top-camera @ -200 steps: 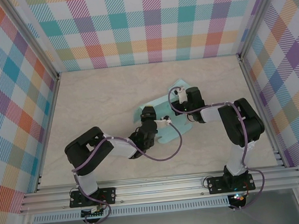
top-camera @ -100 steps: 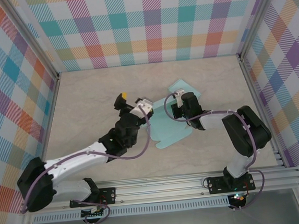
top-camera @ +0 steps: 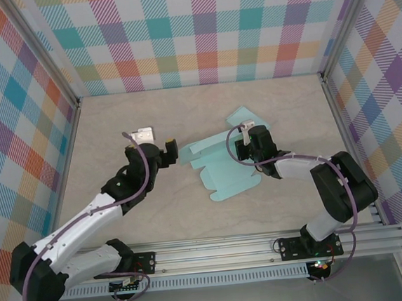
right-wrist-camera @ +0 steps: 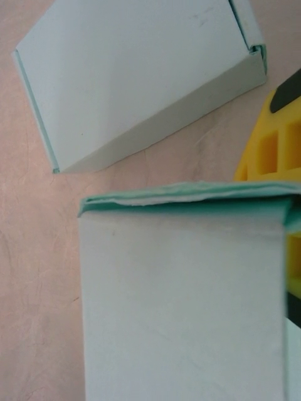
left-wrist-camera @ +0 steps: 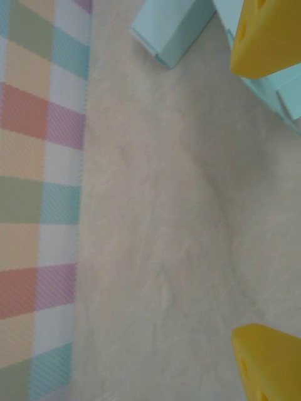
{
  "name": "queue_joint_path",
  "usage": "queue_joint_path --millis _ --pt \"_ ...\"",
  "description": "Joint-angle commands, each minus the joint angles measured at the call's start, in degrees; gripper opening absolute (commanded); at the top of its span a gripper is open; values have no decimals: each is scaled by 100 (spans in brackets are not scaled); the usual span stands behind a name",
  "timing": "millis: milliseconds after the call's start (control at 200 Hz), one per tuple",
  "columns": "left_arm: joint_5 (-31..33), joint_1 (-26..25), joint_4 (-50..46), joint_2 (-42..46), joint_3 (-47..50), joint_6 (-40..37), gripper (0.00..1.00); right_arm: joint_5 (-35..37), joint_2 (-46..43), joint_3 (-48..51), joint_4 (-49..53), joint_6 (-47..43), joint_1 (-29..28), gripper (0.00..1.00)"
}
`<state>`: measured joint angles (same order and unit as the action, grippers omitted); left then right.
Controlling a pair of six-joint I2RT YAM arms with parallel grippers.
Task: Fold the paper box
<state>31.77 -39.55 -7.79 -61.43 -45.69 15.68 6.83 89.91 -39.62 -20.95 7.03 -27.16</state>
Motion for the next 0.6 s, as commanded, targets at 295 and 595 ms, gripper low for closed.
queue_joint_path --millis 295,595 --pt "-895 26 -215 -1202 -472 721 100 -512 35 -64 70 261 -35 0" --pt "-951 19 -72 -1837 -535 821 100 -599 58 -107 93 396 -35 0"
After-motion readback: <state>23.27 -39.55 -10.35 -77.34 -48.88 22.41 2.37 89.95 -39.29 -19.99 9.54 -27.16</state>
